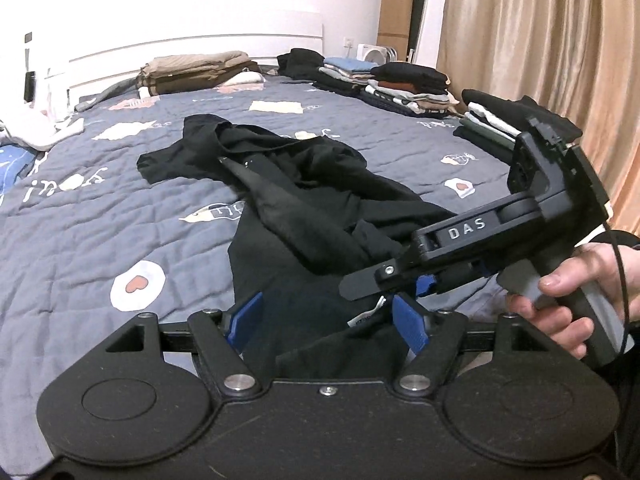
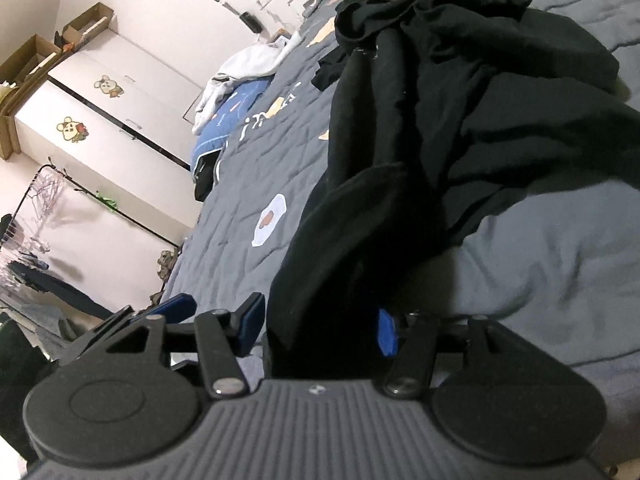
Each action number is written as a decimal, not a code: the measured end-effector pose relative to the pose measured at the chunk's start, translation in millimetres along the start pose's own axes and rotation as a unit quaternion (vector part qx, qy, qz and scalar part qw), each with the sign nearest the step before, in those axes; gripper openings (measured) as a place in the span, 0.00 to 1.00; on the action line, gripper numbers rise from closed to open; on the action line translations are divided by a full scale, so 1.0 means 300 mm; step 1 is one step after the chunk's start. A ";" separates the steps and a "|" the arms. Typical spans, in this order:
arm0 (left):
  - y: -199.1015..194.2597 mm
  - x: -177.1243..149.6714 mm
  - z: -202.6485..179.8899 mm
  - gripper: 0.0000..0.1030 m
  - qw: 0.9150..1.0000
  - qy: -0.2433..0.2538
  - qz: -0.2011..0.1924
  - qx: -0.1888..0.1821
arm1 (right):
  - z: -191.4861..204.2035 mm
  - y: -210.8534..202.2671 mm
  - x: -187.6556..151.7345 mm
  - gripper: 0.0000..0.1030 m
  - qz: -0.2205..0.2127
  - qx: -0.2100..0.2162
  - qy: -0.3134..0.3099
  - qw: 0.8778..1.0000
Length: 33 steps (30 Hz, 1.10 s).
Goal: Fold clothes
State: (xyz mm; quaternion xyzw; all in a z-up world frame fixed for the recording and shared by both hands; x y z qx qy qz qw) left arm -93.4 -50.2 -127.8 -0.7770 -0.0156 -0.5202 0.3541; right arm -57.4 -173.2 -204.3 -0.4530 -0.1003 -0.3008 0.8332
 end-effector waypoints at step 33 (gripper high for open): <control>0.005 0.030 0.074 0.68 0.996 -0.078 -0.031 -0.005 | -0.055 -0.211 0.151 0.13 -0.125 -0.041 -0.045 0.990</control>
Point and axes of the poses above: each gripper's, at about its wrist camera, not at the fingertips, and y roughly the way its jaws point, z to its left, x to its top, the point moved 10 cm from there along y, roughly the way its jaws point, and after that the axes turned 15 degrees about -x, right-handed, at the moved point
